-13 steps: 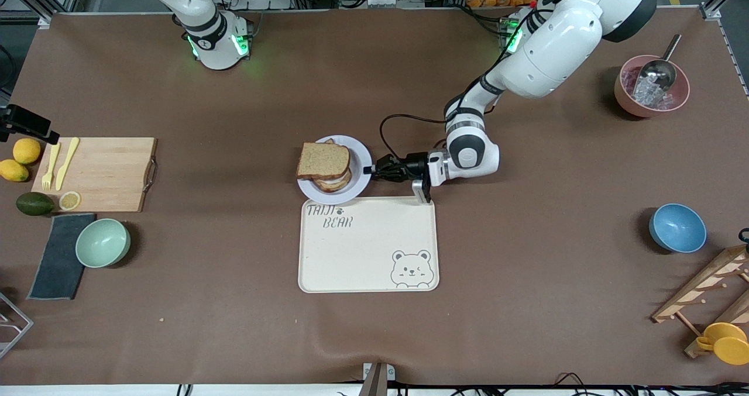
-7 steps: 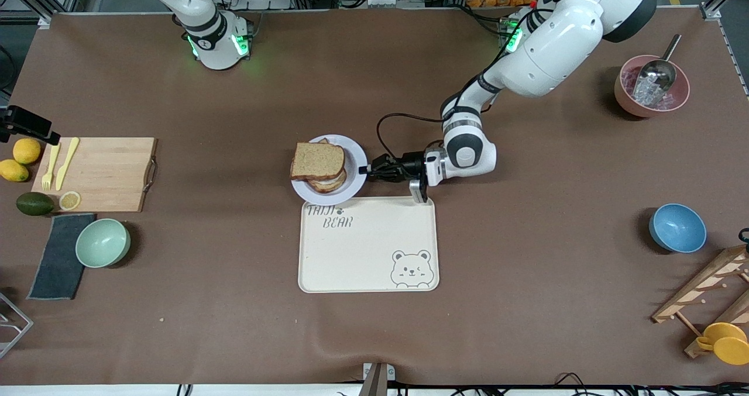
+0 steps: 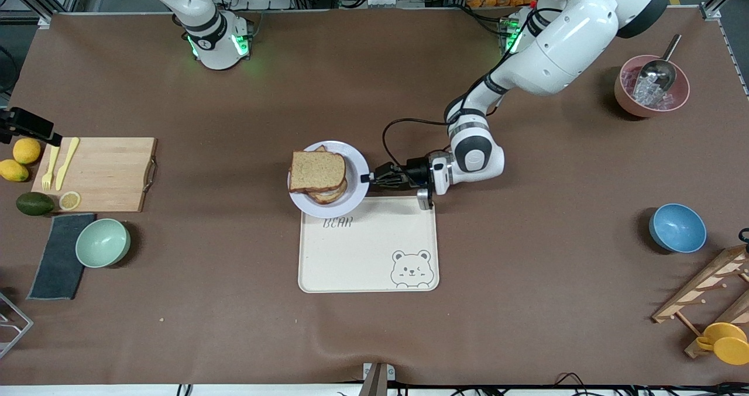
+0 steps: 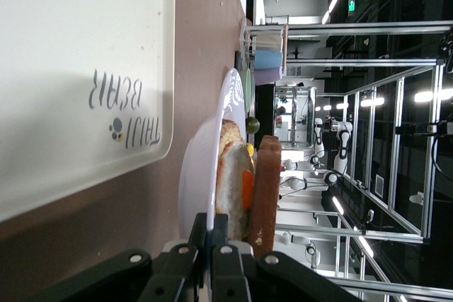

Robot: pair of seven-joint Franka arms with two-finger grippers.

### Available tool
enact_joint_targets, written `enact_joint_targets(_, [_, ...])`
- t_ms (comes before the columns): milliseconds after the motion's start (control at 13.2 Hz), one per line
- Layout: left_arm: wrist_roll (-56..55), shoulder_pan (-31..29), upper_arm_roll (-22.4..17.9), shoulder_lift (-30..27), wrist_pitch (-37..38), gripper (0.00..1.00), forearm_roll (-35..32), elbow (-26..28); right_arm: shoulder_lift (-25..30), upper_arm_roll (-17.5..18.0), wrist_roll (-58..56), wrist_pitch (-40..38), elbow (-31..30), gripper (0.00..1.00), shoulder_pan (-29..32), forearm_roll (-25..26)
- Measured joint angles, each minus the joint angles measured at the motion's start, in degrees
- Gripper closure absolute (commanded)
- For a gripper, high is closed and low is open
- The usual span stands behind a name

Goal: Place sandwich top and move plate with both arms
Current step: 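Slide the plate with the left gripper onto the bear-print tray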

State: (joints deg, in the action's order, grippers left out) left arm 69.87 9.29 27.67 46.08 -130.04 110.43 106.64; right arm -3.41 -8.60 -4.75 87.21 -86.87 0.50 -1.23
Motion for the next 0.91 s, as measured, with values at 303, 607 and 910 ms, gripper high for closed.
enact_joint_targets(303, [-2.5, -3.2, 0.0, -1.0, -0.1, 1.00, -1.5, 0.0, -0.2, 0.0, 0.0, 0.0, 0.0, 0.00, 0.0, 0.0])
enact_joint_targets(607, [-4.7, -7.6, 0.1, -1.1, 1.2, 1.00, -6.0, 0.1, -0.2, 0.0, 0.0, 0.0, 0.0, 0.00, 0.0, 0.0])
enact_joint_targets(910, [-10.1, -12.3, 0.1, -1.1, 3.0, 1.00, -14.4, -0.1, -0.3, 0.1, 0.0, 0.0, 0.0, 0.00, -0.7, 0.0])
